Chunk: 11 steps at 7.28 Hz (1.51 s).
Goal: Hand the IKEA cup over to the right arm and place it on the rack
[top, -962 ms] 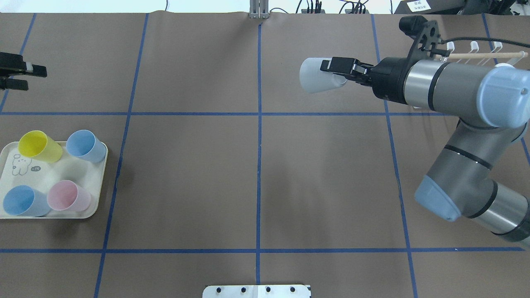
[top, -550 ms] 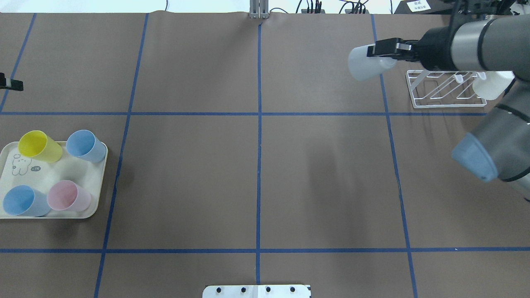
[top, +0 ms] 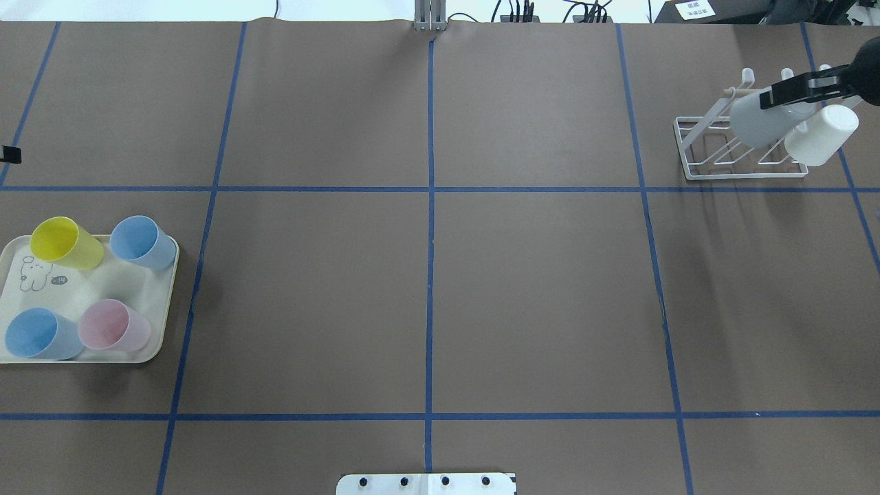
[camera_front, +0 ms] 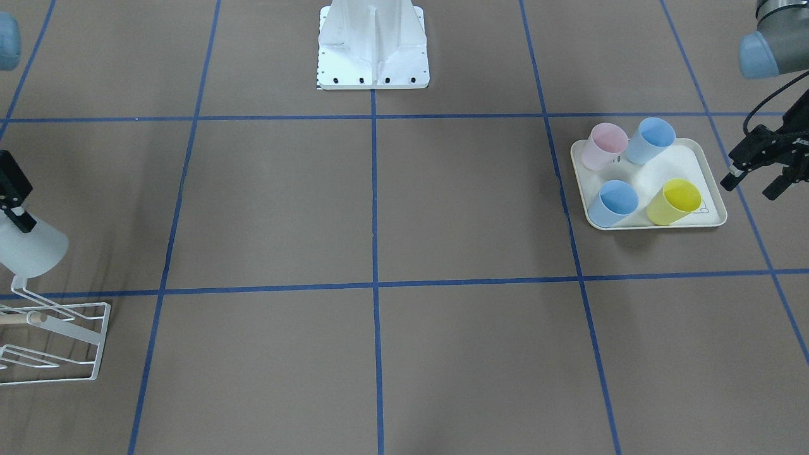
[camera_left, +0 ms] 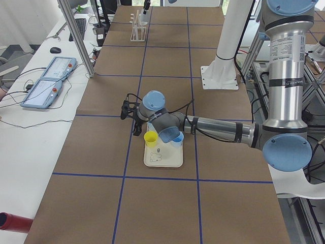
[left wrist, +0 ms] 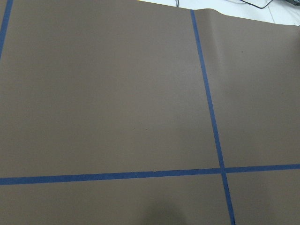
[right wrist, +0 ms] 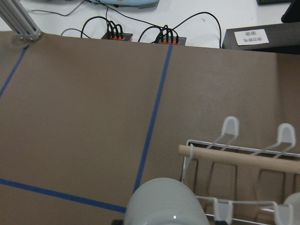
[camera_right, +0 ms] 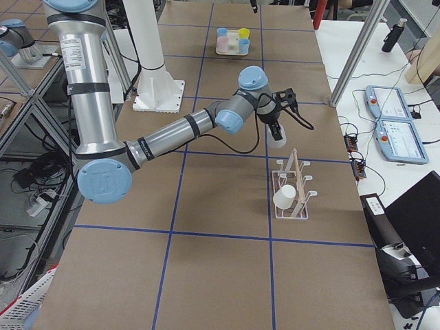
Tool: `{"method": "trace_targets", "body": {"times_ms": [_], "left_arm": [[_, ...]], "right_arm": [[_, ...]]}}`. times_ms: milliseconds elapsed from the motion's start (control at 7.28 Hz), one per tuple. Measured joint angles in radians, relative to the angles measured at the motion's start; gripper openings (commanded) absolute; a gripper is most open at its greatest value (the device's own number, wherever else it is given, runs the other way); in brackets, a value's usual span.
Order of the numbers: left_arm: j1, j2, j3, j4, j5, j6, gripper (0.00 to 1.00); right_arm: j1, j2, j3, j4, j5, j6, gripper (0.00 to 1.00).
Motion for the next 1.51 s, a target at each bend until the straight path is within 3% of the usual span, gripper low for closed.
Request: {"method": "trace_targets", "body": {"times_ms": [412,824,1374,1511], "left_arm": [[0.0,0.004,-0.007,0.001,0.003,-0.002,0.99],[0.0,0.021,-0.021,0.0,0.004,-0.008,1.0],[0.001,0.022,-0.03,0.0,0.003,-0.014,1.0],[0.001,0.022,-0.029,0.0,0.003,-0.014,1.0]], "right_arm": [[0.084,0.002,-0.067,-0.143,0.064,-0.193,0.09],[0.096,0.072,-0.177,-0.152,0.097,-0.209,0.09],[0.095,0.107,-0.253,-0.147,0.104,-0.214,0.1],[0.095,0.12,-0.273,-0.146,0.104,-0.213,0.19]]}}
